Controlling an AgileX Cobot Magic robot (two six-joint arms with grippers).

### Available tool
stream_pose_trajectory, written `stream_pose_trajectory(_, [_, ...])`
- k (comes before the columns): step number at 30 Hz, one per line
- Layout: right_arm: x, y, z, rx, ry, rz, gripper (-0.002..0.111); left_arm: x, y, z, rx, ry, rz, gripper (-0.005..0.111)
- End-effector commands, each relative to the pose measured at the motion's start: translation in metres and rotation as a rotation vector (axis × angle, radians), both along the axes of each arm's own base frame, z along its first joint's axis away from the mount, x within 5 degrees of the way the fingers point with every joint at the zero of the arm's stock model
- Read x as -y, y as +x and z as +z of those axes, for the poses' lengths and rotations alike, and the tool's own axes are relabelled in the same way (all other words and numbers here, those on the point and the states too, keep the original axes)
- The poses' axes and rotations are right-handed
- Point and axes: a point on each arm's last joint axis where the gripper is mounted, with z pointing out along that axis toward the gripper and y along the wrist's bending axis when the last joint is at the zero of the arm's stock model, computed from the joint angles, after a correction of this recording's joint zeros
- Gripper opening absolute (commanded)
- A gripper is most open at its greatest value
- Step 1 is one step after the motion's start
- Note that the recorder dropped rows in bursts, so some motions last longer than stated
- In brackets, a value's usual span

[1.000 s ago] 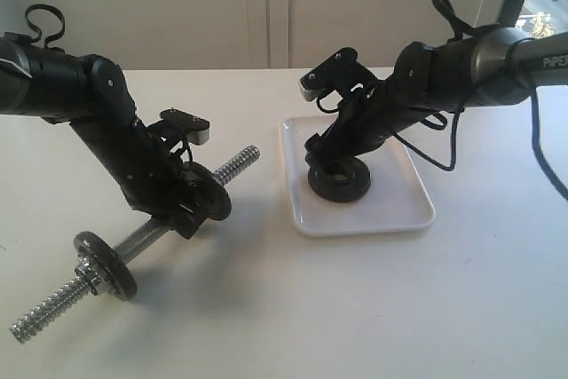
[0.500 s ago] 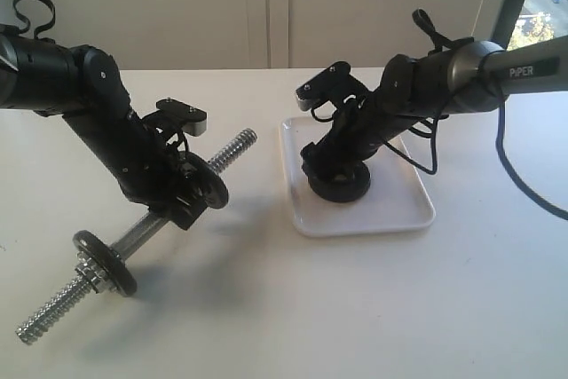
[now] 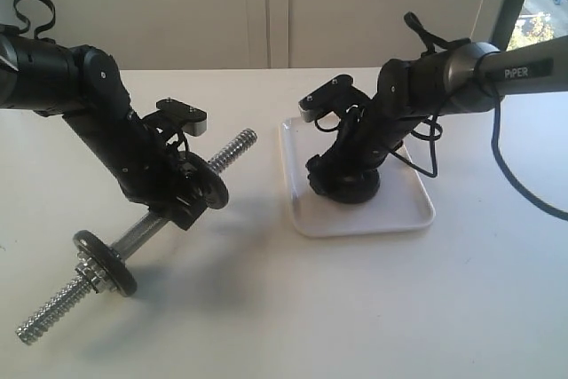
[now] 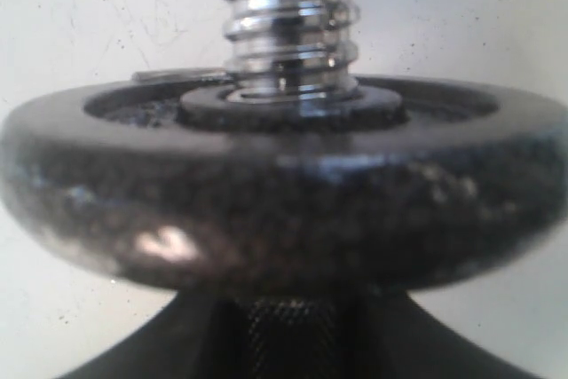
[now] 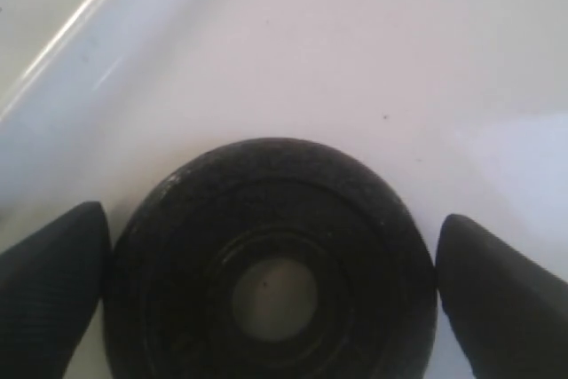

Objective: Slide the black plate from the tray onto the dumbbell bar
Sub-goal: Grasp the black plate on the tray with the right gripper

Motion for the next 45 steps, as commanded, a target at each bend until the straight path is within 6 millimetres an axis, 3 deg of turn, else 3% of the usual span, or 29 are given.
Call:
stream_pose_trajectory(1, [0.005, -0.007, -0.008, -0.091, -0.052, -0.018, 0.091, 0.004, 0.0, 0.026, 0.063, -0.067, 0.021, 0.0])
stream_pose_trajectory(6, [0.007, -0.008, -0.01, -0.108, -0.07, -0.014, 0.091, 0.004, -0.001, 0.026, 0.061, -0.065, 0.016, 0.0])
stream_pose_trajectory(16, [0.004, 0.004, 0.017, -0.035, -0.076, 0.001, 0.091, 0.003, -0.001, 0.026, 0.061, -0.063, 0.006, 0.0])
stream_pose_trajectory(33, [0.008, 0.001, 0.036, -0.054, -0.094, -0.037, 0.091, 0.003, -0.001, 0.026, 0.063, -0.062, 0.002, 0.0])
stream_pose_trajectory(39, [0.008, 0.002, 0.042, -0.081, -0.105, -0.036, 0.1, 0.003, -0.001, 0.026, 0.06, -0.061, 0.001, 0.0])
stream_pose_trajectory(45, [0.007, 0.003, 0.034, -0.096, -0.112, -0.034, 0.103, 0.003, -0.001, 0.026, 0.06, -0.061, 0.001, 0.0])
